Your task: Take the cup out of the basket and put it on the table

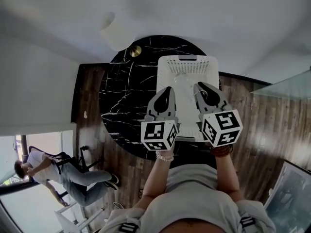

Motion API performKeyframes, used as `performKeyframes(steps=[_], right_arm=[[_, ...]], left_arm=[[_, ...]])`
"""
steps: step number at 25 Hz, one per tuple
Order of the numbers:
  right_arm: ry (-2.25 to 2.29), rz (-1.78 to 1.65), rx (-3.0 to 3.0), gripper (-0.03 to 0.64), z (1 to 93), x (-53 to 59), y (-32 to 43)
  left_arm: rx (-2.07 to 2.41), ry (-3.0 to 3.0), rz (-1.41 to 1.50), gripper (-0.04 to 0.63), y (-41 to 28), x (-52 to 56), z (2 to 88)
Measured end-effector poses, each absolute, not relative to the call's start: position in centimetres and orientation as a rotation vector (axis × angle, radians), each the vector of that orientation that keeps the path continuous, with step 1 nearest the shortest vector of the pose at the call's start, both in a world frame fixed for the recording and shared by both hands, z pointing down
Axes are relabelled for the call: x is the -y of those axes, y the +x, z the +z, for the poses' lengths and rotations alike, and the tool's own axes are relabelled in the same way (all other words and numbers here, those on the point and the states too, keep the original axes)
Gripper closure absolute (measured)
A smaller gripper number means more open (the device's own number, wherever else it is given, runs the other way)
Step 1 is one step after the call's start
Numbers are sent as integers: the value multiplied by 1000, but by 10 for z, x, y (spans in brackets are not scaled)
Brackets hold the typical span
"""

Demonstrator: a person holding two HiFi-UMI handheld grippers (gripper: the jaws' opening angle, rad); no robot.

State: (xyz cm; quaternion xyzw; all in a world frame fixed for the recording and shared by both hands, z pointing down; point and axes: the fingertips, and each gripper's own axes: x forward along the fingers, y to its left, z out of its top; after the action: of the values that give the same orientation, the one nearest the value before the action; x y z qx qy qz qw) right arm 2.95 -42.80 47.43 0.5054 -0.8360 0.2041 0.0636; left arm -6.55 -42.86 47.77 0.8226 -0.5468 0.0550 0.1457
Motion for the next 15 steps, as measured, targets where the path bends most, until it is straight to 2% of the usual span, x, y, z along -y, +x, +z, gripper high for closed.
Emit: performKeyframes(steps=[15], right_arm=[[1551,482,2541,569,455,439,31]], left_arm=[[1625,2396,133,589,-66,441,454]])
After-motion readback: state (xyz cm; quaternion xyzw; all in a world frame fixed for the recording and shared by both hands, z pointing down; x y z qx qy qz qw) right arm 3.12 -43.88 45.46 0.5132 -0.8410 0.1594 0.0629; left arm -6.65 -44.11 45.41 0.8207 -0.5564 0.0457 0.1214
